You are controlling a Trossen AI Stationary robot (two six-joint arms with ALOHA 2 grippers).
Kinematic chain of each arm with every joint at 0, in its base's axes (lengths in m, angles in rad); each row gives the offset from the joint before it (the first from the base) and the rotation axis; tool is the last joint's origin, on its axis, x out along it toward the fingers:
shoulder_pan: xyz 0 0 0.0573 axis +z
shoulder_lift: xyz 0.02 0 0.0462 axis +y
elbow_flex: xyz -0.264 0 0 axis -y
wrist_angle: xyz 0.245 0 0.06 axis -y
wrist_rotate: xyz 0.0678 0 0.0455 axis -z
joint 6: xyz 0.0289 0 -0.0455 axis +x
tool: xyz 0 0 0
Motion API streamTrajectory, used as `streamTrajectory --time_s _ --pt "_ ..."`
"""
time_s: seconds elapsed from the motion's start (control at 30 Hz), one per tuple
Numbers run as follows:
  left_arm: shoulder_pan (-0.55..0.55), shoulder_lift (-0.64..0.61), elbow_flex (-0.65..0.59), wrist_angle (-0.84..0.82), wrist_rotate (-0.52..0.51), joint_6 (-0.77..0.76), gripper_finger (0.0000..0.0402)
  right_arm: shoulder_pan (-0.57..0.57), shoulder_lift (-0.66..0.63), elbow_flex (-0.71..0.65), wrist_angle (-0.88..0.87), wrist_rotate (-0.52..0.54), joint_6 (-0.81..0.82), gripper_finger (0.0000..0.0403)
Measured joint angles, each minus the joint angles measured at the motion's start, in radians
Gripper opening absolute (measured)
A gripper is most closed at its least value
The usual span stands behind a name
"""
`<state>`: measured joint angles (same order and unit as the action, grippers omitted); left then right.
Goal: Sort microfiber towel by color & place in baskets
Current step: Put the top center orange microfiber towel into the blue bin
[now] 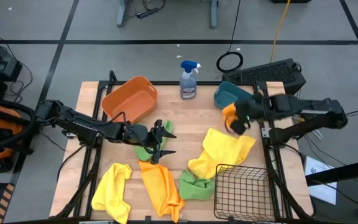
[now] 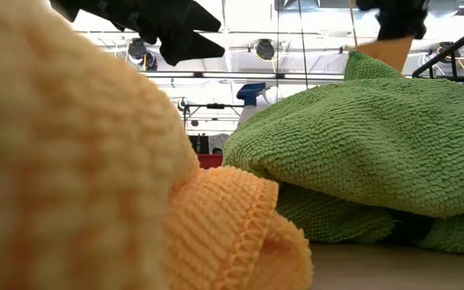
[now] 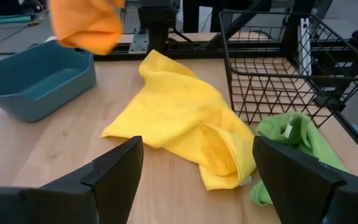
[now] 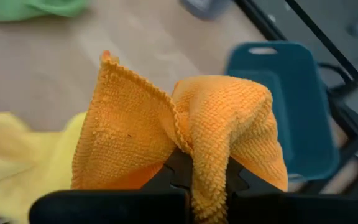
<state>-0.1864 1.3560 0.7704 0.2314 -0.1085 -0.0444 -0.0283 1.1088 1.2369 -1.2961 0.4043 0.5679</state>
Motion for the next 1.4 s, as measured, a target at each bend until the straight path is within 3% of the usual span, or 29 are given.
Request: streamTrajectory --time_s 0.27,0.4,0.6,1.07,1.27,1.4 --pt "0.0 0.0 0.0 -0.001 -0.001 0.01 0.0309 -0.383 0.054 0.0 0.041 -0.134 -0.289 0.0011" --pt "0.0 0.0 0.0 -0.002 -0.005 0.024 0.0309 -0.489 0.11 0.0 0.097 -0.197 -0.399 0.0011" --pt "0.0 0.0 0.0 -0.002 -0.005 0.024 0.0309 -0.597 0.235 0.0 0.134 -0.195 -0.468 0.0011" --pt "-0.037 0.0 0.0 -0.013 -0.005 0.023 0.0309 -0.687 0.488 -0.001 0.194 -0.195 -0.502 0.0043" --pt "-0.06 0.0 0.0 -0.016 -0.005 0.024 0.0309 -0.692 0.521 -0.001 0.193 -0.197 -0.496 0.0051" --pt "-0.071 0.0 0.0 -0.018 -0.004 0.024 0.0309 -0.695 0.521 -0.001 0.189 -0.197 -0.467 0.0086"
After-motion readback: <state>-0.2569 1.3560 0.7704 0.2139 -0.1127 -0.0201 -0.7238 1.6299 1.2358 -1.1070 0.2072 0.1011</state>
